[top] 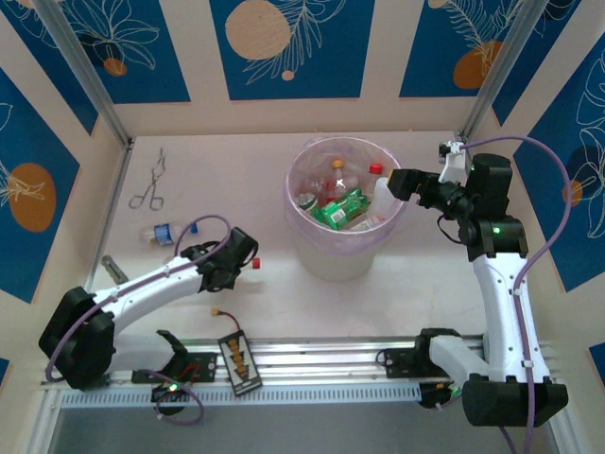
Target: Put the plastic bottles in the bin
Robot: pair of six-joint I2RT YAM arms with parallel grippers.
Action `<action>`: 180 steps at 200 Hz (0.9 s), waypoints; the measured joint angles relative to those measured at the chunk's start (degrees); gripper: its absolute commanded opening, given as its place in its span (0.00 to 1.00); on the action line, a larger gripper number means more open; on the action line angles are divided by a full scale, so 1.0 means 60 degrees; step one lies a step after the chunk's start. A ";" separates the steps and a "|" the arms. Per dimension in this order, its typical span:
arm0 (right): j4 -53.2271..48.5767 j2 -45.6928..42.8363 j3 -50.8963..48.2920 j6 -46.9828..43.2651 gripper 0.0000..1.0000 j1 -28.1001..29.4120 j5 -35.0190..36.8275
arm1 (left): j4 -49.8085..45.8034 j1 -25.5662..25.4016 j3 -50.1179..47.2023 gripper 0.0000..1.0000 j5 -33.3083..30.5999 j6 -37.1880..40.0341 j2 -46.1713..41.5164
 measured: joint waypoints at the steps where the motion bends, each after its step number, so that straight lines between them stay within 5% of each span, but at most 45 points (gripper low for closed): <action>1: 0.0000 0.0000 0.0000 0.0000 0.97 0.0000 0.0004 | 0.0004 0.0000 0.0011 0.63 -0.0004 0.0011 -0.0004; 48: -0.0022 0.0000 0.0000 0.0004 0.97 0.0000 0.0004 | -0.0415 -0.0066 0.1042 0.63 -0.0831 0.1610 -0.0514; 108: -0.0146 0.0000 0.0000 0.0047 0.96 0.0000 -0.0044 | -0.0495 -0.0062 0.4000 0.51 -0.2149 0.6579 -0.0994; 144: -0.0255 -0.0018 0.0004 0.0106 0.96 0.0004 -0.0066 | 0.0568 -0.0062 0.5931 0.44 -0.0838 1.0772 -0.0171; 180: -0.0404 -0.0153 0.0004 0.0302 0.95 0.0076 0.0047 | 0.0652 -0.0066 0.8542 0.21 0.1082 1.3733 0.1264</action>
